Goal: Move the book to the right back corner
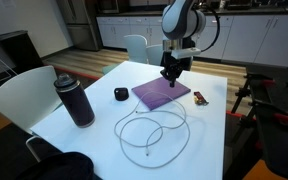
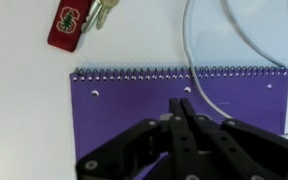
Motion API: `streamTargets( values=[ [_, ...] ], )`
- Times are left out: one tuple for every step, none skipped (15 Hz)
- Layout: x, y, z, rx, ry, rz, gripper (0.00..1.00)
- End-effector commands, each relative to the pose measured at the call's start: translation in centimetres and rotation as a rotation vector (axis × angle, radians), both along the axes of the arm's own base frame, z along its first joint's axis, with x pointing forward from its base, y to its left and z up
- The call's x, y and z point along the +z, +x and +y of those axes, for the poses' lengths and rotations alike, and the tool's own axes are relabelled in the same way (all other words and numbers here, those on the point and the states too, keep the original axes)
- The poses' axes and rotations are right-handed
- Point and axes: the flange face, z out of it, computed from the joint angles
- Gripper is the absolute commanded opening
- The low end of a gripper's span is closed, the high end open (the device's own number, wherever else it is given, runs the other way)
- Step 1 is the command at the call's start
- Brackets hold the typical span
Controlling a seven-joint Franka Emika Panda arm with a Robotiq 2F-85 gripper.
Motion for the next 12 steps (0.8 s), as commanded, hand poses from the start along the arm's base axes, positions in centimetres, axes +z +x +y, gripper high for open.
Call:
streamTargets(
  values=[
    [-2.2, 1.2, 0.2, -0.005, 0.003, -0.029, 0.0],
    [-2.6, 1.5, 0.3, -0.007, 0.002, -0.035, 0.01],
    [-3.2, 1.8, 0.4, -0.007, 0.003, -0.047, 0.0],
    [-3.6, 2.1, 0.6, -0.01, 0.007, -0.058, 0.0],
    [-4.1, 2.4, 0.7, -0.013, 0.009, -0.073, 0.0],
    [-4.5, 2.7, 0.9, -0.014, 0.009, -0.088, 0.0],
    [-4.9, 3.0, 1.0, -0.019, 0.009, -0.101, 0.0],
    [-5.2, 3.2, 1.1, -0.022, 0.003, -0.11, 0.0],
    [-5.5, 3.4, 1.1, -0.024, -0.005, -0.12, 0.0],
    [-5.3, 3.6, 1.0, -0.026, -0.01, -0.131, 0.0],
    [-5.4, 3.8, 0.8, -0.03, -0.02, -0.139, 0.0],
    [-5.4, 4.0, 0.7, -0.032, -0.026, -0.147, 0.0]
  ],
)
